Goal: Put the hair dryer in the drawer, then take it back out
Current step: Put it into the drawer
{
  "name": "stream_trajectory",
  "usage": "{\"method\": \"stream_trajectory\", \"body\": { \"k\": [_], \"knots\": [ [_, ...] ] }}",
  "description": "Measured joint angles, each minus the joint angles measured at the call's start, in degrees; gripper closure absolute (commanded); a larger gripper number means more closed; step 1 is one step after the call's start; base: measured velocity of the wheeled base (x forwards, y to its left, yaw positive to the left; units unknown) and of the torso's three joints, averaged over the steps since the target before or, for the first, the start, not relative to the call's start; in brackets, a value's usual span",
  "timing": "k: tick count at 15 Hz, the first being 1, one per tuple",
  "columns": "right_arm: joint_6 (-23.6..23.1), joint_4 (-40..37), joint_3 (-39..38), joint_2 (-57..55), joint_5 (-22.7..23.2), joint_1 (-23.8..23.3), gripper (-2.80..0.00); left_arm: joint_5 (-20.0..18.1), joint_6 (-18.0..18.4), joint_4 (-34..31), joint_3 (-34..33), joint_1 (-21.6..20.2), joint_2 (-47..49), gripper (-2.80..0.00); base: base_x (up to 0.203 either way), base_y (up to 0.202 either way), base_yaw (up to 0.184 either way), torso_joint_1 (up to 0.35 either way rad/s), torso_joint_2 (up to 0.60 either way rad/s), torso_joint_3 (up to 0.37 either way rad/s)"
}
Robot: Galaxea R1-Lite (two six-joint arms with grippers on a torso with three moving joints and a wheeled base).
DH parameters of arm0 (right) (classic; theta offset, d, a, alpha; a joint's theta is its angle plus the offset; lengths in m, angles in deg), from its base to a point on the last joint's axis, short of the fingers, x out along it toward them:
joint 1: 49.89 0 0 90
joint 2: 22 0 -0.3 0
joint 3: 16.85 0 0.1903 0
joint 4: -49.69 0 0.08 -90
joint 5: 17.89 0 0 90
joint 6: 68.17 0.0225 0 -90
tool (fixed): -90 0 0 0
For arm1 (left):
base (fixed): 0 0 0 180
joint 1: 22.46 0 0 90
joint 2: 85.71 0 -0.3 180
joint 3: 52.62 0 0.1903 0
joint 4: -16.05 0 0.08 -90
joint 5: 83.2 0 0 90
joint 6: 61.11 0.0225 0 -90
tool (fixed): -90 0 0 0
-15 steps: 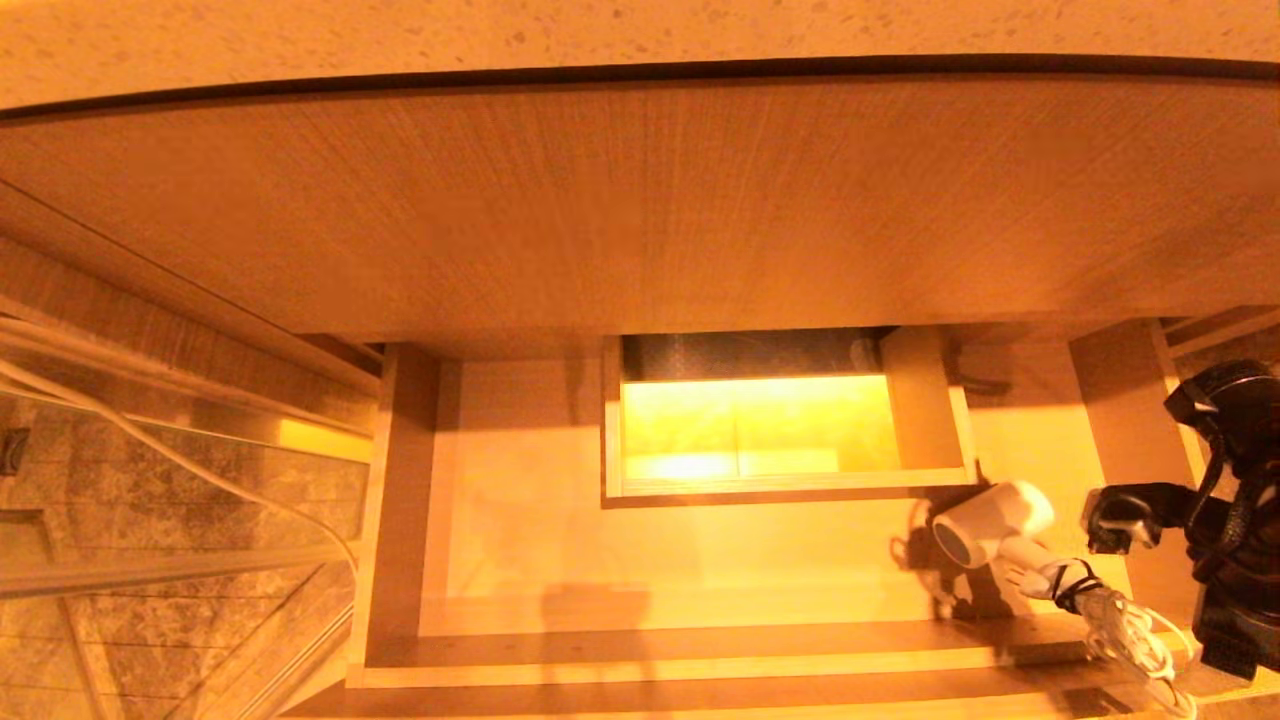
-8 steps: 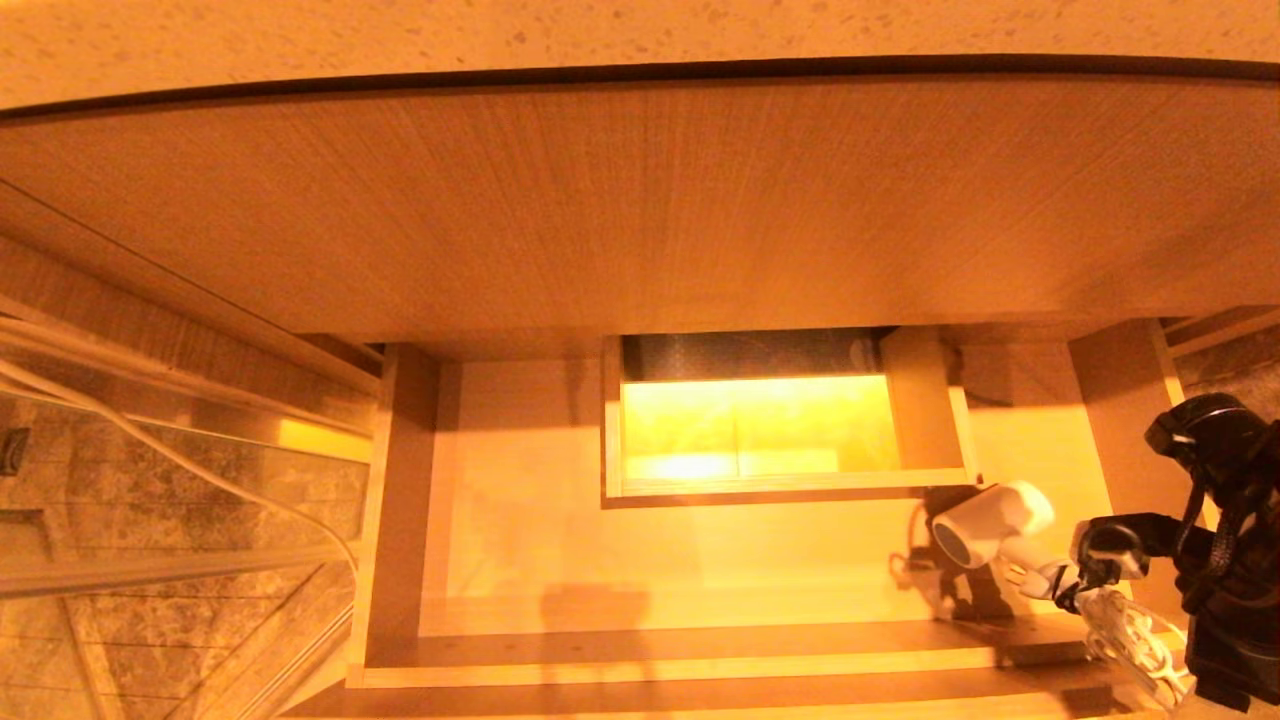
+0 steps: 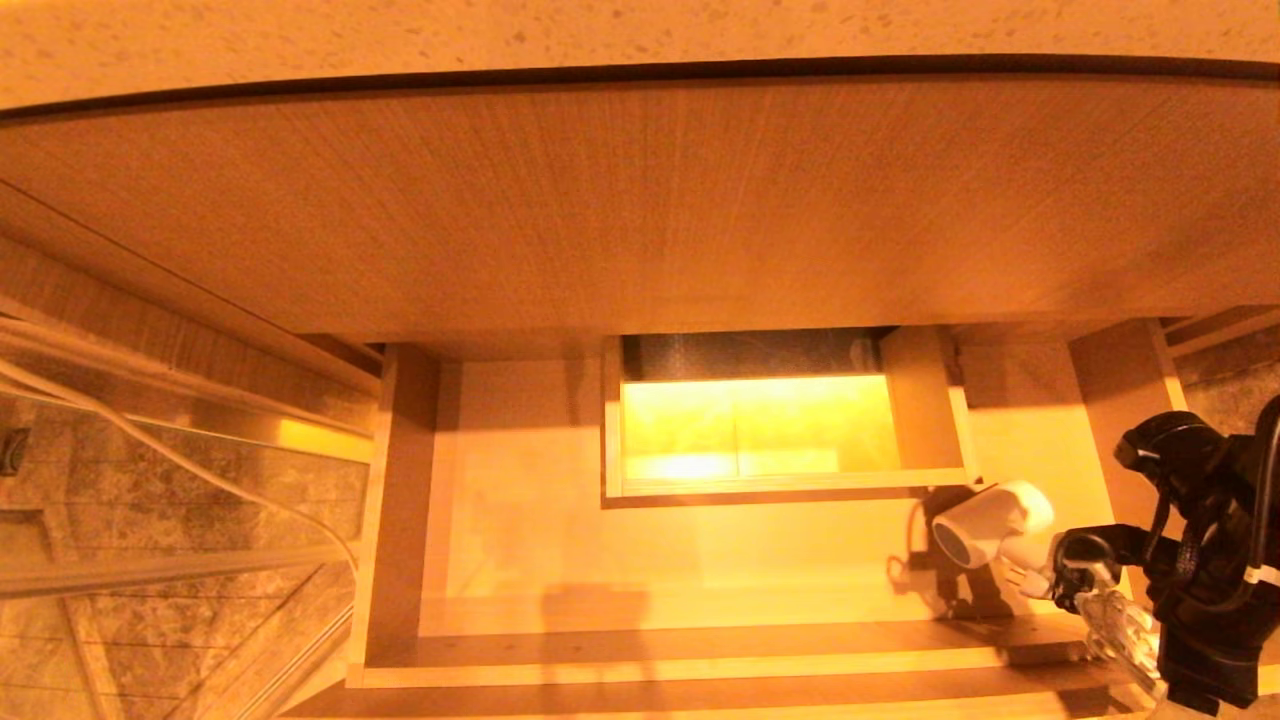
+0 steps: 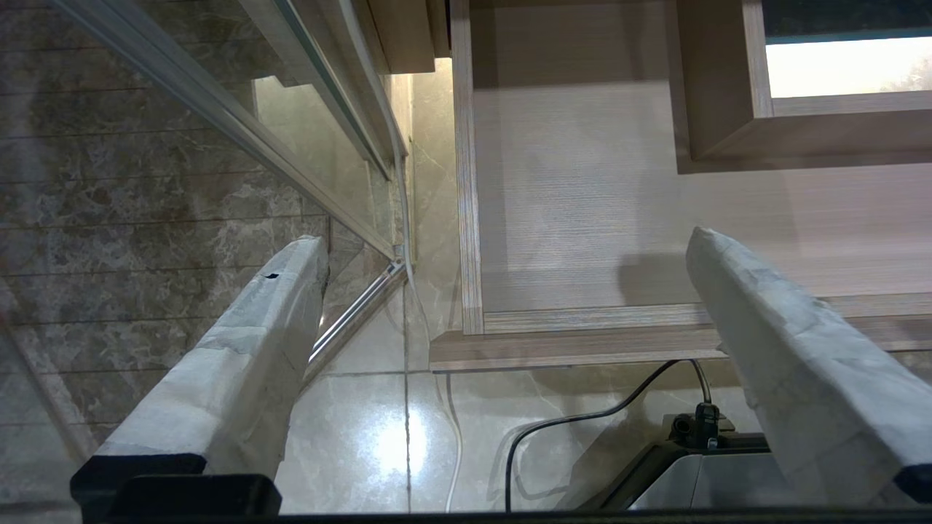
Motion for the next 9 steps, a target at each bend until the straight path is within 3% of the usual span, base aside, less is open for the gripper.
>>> {"method": "stream_trajectory", "body": {
  "k": [9],
  "knots": [
    [-0.34,8.46,0.52,-5.20,0.90,0.96,-2.80,-0.01,-0.02,0.00,0.00,0.00,0.00,-2.80,0.000,0.000,0.000,0.000,0.00,0.000]
  ]
}}
